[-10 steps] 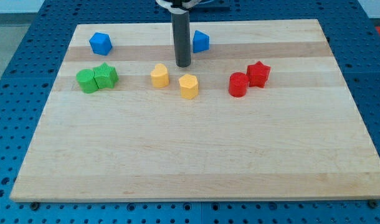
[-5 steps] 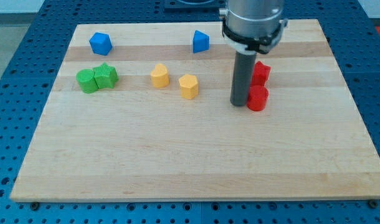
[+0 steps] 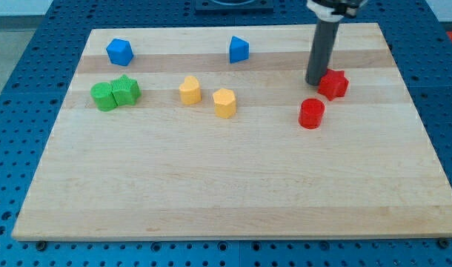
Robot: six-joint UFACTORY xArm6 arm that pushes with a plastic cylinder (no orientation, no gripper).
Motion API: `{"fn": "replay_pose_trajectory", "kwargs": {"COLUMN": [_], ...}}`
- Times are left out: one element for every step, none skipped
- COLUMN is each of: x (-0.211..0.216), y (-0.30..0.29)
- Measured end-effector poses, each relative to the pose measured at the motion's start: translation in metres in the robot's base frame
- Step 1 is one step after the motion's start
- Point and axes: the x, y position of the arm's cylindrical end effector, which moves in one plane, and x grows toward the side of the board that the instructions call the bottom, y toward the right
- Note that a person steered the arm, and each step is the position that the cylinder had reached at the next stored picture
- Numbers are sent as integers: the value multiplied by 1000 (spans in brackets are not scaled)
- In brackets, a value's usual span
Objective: Slide the red star to the top right side of the board
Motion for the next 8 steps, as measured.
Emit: {"fn": "replay_pose_trajectory", "kwargs": {"x": [3, 14, 40, 72, 90, 85, 42, 14], "y": [6, 6, 6, 6, 6, 37, 39, 39]}}
